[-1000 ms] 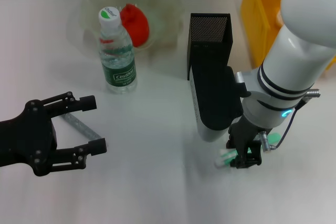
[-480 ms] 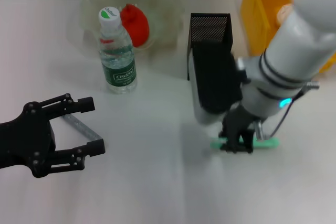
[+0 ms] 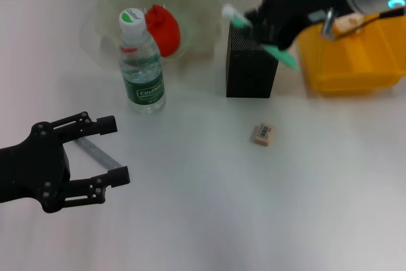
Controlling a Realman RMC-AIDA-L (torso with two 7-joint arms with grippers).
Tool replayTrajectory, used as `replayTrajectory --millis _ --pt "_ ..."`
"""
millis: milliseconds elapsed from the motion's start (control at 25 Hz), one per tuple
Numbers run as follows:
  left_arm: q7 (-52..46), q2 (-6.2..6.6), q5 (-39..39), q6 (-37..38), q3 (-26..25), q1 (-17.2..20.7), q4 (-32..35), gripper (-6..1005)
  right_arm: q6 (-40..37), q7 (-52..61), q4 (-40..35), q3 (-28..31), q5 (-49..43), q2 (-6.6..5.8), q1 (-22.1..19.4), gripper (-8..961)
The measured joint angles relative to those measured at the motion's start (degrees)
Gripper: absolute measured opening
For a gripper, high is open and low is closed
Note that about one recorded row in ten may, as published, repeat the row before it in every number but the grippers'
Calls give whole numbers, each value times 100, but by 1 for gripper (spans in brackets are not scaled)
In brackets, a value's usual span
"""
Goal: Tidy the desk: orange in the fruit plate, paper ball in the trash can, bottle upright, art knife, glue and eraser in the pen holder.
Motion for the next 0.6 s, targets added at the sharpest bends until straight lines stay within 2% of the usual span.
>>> replayTrajectory --millis 40,80,240,600 --pt "14 2 -2 -7 0 -16 -33 828 502 -244 268 93 242 2 -81 170" --pt "14 2 -2 -7 0 -16 -33 828 502 -244 268 93 242 2 -81 171" --pt "17 7 -39 -63 -7 -69 -59 828 1495 -832 907 138 1015 -1 -187 171" --pt "-28 10 -43 -68 -9 -80 -71 827 2187 -1438 1723 216 1520 -10 -65 176"
